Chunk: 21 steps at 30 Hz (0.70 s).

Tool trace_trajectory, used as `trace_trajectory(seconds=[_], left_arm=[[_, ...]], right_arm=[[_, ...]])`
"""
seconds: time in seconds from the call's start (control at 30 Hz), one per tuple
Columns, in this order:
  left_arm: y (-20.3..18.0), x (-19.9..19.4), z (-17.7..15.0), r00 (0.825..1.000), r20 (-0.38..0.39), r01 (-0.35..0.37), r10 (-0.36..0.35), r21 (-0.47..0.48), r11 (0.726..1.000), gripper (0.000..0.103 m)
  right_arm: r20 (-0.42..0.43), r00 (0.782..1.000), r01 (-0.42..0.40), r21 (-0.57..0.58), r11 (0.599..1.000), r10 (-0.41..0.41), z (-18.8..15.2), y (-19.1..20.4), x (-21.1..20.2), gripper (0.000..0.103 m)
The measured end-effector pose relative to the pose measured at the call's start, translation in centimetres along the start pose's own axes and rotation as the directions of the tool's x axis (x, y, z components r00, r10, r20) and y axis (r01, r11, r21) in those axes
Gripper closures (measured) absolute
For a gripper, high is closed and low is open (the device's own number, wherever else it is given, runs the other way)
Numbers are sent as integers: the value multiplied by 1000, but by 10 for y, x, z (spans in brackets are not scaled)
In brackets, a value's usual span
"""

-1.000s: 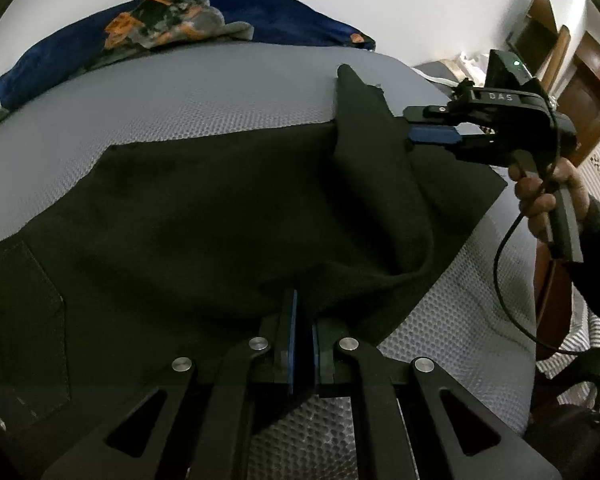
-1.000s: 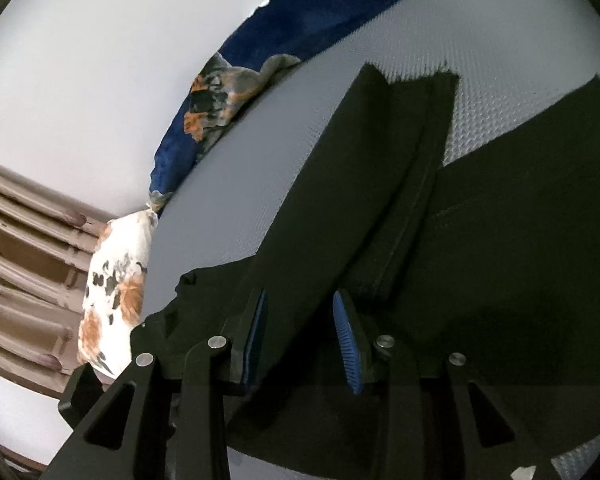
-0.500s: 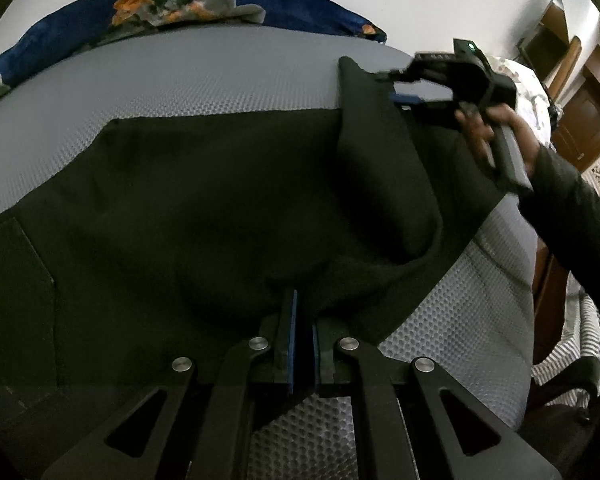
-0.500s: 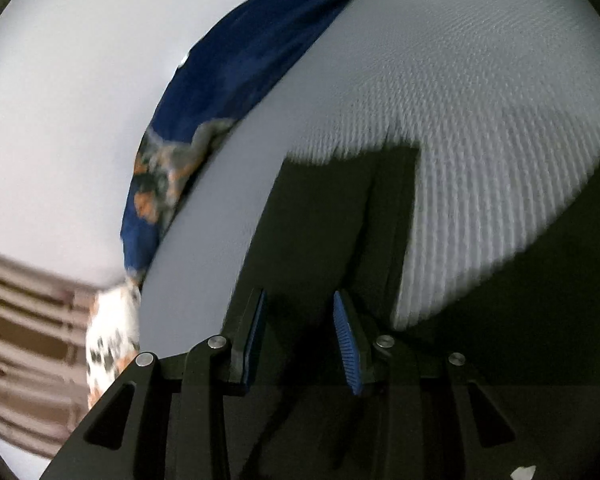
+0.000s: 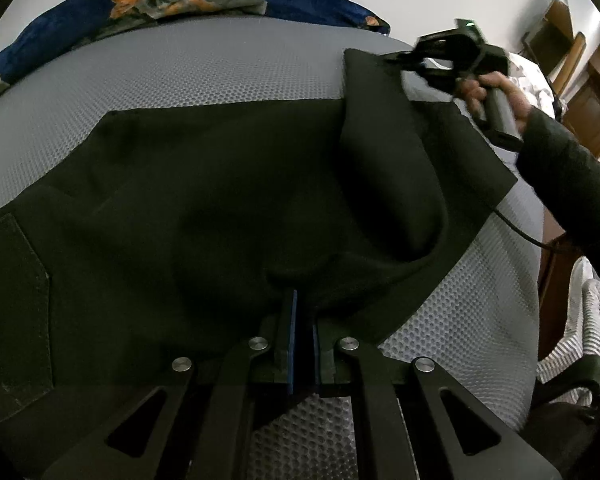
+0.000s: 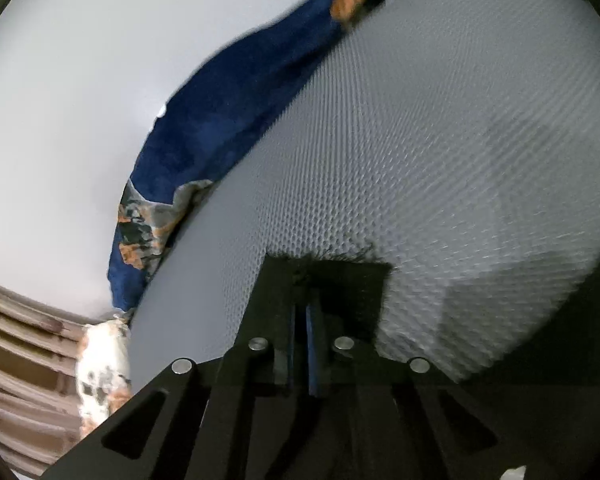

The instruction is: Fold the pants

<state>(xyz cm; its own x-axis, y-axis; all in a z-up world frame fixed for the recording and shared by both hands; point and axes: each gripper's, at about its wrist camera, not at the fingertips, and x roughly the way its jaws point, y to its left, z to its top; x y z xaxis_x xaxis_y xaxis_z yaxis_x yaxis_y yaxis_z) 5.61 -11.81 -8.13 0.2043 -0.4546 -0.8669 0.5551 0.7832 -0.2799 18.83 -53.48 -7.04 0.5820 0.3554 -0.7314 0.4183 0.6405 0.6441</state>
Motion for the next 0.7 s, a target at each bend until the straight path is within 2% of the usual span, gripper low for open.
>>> trace_trajectory(seconds=[0.07, 0.17, 0.27, 0.33, 0.53, 0.6, 0.7], left_arm=[[-3, 1, 0, 1000, -2, -10, 10, 12, 1000, 97], [-9, 3, -2, 1000, -3, -29, 29, 46, 999, 97], [-17, 6, -5, 999, -9, -49, 50, 88, 995, 96], [-23, 9, -6, 997, -5, -76, 77, 123, 990, 94], [-35, 14, -8, 994, 3, -111, 113, 201, 973, 92], [-38, 15, -8, 993, 5, -119, 121, 221, 968, 91], [-34, 13, -9, 992, 0, -123, 126, 231, 965, 90]], right_arm=[[43, 999, 36, -41, 999, -34, -3, 3, -28, 99], [119, 984, 147, -100, 984, -135, -15, 1, -82, 99], [177, 956, 258, -112, 960, -236, -36, -19, -133, 99], [184, 935, 325, -97, 941, -304, -55, -38, -158, 100], [131, 891, 441, -25, 897, -434, -100, -92, -171, 100], [121, 885, 453, 0, 892, -449, -107, -99, -167, 100], [152, 876, 465, -12, 885, -458, -111, -100, -175, 101]])
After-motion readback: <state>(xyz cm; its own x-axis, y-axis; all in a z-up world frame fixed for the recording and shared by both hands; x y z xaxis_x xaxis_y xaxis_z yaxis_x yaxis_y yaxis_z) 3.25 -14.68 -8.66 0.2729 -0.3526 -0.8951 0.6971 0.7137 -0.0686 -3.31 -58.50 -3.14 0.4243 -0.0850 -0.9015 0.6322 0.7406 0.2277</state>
